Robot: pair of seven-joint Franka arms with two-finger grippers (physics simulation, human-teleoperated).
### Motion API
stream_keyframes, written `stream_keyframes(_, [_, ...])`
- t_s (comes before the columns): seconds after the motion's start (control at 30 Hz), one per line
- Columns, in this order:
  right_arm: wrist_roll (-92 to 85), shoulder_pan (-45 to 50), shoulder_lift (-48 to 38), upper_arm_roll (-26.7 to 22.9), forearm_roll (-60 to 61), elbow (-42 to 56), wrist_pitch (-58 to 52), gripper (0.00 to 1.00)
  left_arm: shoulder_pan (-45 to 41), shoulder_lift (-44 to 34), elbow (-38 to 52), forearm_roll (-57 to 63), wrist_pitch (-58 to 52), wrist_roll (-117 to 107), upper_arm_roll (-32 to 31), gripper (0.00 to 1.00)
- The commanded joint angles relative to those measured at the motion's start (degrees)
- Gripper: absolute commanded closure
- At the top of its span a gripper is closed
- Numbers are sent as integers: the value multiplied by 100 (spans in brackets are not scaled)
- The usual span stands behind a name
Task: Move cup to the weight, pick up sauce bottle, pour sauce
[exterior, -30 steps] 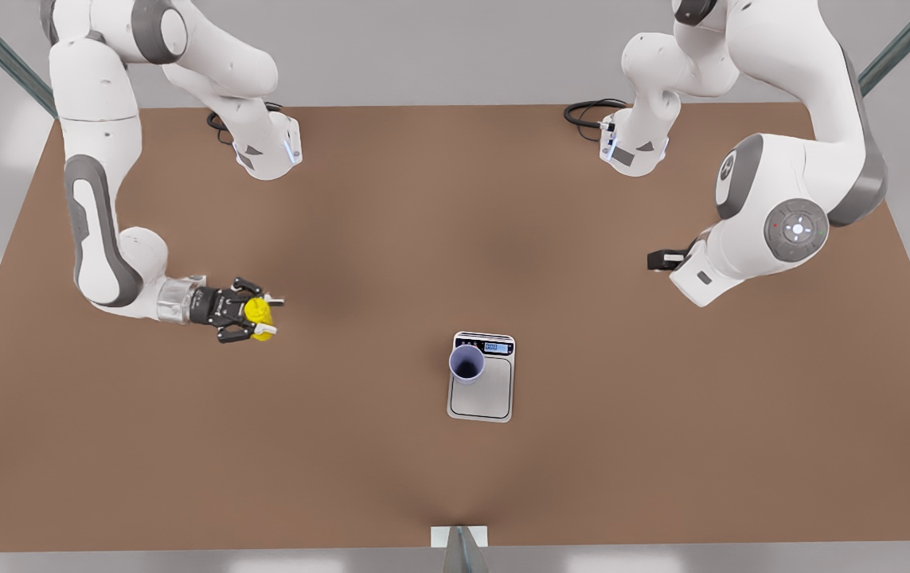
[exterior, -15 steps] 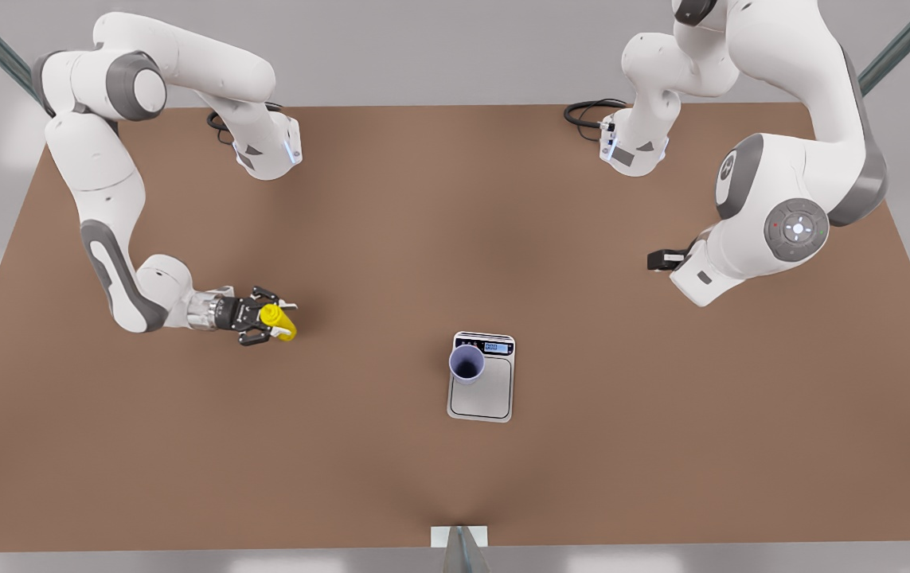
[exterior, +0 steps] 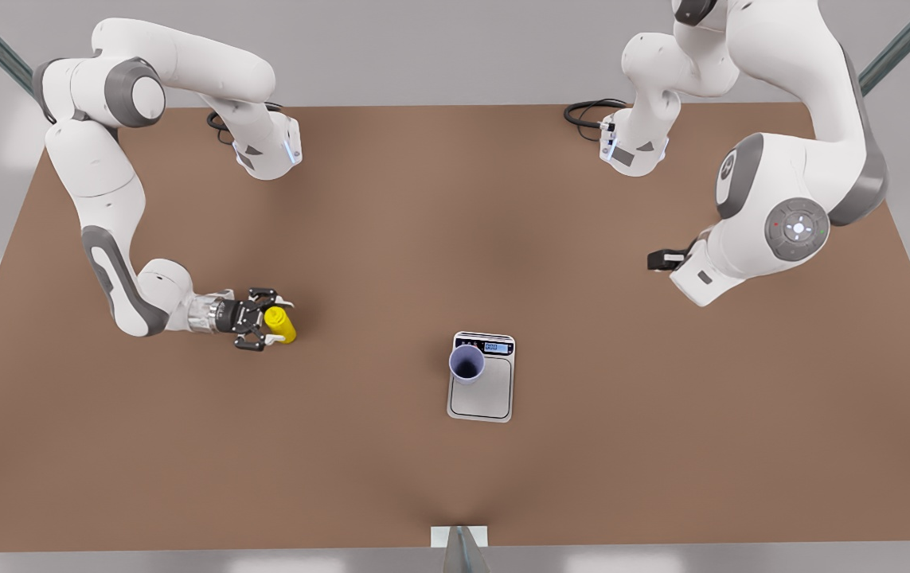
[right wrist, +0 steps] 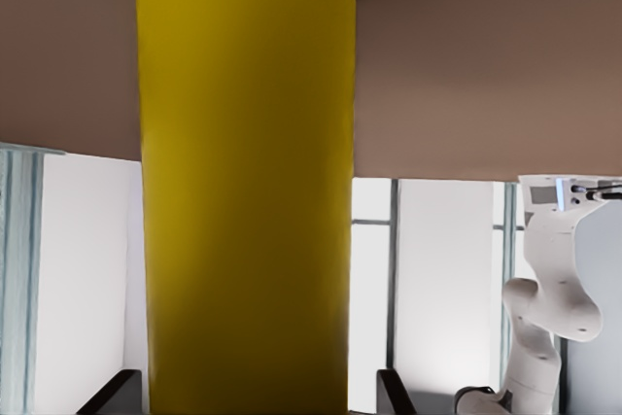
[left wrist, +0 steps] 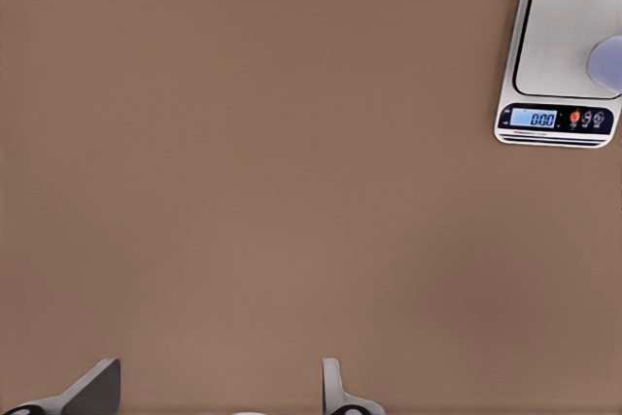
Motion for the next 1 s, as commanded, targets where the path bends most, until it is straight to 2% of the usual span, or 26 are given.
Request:
stream_keyframes(0.0, [-1,-18,0,0,-9,0,-7,0,-9,0,0,0,9,9,0,0])
stream_keyframes(0.4, [-19,-395,-131,-26,-703,53,-77,0,-18,-9,9,0,0,9,0,0])
stream_keyframes(0.47, [-36,-510,-237,-114,-1195,53,-103,0,-18,-9,9,-17,0,9,0,0])
stream_keyframes(0.53, [-36,-545,-342,-456,-1774,105,-507,0,-18,-53,35,-70,9,61,0,0])
stream_keyframes(0.6, [-28,-396,-746,-580,-3081,1095,-717,0,0,-79,229,-184,9,88,79,0])
stream_keyframes(0.63, [-115,-264,-799,-615,-3803,2027,-1244,0,0,-88,351,-167,9,88,88,0])
stream_keyframes(0.7, [-1064,421,-1335,-773,-5263,3304,-1588,0,167,-351,413,-70,-193,536,176,0])
stream_keyframes(0.77, [-1794,1748,-2109,-1019,-6757,3805,-1510,0,246,-536,141,-79,-149,624,185,0])
stream_keyframes(0.83, [-1715,2786,-2785,-1432,-7119,3823,-1088,0,272,-501,79,-79,53,606,185,0])
stream_keyframes(0.9, [-1109,3243,-3146,-1406,-7462,3648,-499,0,281,-501,70,-70,132,606,193,0])
stream_keyframes(0.97, [-1109,3252,-3472,-1380,-7479,3085,-51,0,281,-501,70,-70,132,606,185,0])
